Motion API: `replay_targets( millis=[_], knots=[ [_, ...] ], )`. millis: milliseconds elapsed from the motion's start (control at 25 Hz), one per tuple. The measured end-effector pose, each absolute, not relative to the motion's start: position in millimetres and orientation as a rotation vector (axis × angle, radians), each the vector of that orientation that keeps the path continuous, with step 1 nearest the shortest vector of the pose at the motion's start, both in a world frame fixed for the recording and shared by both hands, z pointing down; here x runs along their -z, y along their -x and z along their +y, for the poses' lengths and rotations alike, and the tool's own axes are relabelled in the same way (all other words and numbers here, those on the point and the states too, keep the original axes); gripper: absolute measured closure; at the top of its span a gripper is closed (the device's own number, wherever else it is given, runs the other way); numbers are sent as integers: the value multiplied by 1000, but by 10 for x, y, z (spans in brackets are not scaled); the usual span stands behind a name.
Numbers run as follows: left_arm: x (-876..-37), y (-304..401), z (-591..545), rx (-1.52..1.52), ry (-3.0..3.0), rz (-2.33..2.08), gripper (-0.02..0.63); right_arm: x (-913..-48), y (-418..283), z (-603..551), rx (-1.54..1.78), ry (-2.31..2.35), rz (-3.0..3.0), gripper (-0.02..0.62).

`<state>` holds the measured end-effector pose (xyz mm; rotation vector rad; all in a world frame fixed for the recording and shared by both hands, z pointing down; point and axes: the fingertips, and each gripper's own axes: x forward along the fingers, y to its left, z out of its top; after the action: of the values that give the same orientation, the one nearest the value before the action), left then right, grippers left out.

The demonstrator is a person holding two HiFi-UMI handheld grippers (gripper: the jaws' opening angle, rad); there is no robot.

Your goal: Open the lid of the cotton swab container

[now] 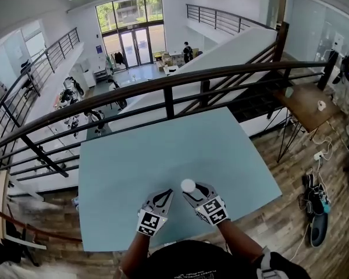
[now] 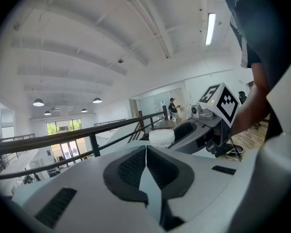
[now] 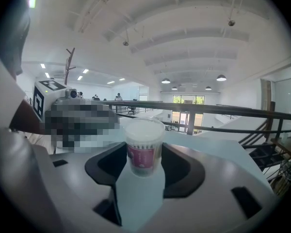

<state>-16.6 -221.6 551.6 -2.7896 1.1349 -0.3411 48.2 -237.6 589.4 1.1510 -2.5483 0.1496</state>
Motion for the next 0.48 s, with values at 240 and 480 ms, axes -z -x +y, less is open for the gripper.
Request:
replay_targets(
  millis=[240, 480],
  knots=[
    [-5462, 80, -2263, 450, 2682, 1041, 587, -5955, -450, -2373, -151, -1134, -2531, 362],
    [-5499, -66, -2225, 612, 2547, 872, 472, -6012, -397, -2391, -145, -1103, -2526, 362]
  ],
)
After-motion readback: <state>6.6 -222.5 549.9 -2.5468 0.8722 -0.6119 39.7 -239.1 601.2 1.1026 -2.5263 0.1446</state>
